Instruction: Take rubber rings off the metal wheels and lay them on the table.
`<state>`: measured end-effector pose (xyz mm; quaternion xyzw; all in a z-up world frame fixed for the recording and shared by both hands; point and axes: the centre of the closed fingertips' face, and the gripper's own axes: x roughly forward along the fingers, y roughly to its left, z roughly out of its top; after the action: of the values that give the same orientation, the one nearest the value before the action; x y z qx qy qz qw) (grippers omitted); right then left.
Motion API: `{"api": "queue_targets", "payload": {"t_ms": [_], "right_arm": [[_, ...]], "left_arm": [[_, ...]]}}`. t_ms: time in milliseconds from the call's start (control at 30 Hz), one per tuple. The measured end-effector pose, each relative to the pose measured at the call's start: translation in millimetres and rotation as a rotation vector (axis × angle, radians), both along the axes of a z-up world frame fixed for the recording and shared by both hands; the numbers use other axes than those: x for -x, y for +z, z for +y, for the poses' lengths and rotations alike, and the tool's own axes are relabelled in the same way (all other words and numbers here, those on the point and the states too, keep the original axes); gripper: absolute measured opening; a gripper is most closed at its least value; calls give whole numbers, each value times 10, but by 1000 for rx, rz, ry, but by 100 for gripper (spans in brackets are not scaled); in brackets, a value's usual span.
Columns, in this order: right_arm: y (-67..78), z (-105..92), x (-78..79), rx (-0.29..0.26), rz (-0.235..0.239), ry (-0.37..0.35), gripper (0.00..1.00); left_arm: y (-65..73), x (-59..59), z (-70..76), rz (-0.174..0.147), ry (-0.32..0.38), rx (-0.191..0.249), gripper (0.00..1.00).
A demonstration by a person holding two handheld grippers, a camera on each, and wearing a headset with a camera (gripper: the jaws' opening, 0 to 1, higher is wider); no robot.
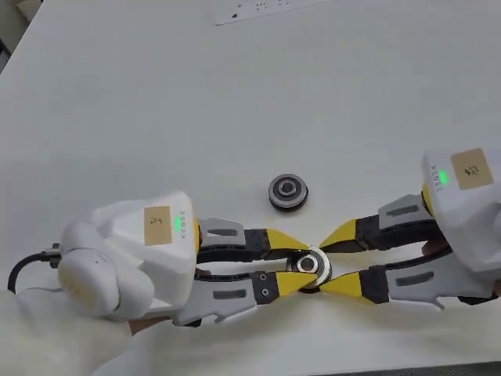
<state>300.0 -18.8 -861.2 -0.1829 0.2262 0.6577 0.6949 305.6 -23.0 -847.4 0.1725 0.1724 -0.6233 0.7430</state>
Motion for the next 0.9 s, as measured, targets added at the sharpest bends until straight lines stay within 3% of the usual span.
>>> {"api": "queue_targets", "payload": {"t_ms": [67, 133, 167, 400, 500, 800, 900], "right_arm": [[-9, -7, 0, 16, -19, 5, 16], [-31, -46, -27, 51, -69, 22, 12], [-21, -26, -8, 36, -48, 16, 12], [-46, -61, -33, 61, -46, 10, 8], [-56, -71, -36, 56, 4, -19, 7], [-61, -69, -31, 63, 49, -47, 3], [-60, -71, -38, 71, 34, -48, 1]], "left_arm": [[0, -2, 0, 0, 0, 0, 14], [0, -4, 1, -2, 0, -1, 14], [0, -3, 1, -2, 0, -1, 14], [-3, -13, 0, 0, 2, -1, 14], [-3, -15, -1, -1, 0, 0, 13], [-6, -22, 2, -5, 4, 0, 13], [-7, -23, 3, -5, 4, 0, 13]]}}
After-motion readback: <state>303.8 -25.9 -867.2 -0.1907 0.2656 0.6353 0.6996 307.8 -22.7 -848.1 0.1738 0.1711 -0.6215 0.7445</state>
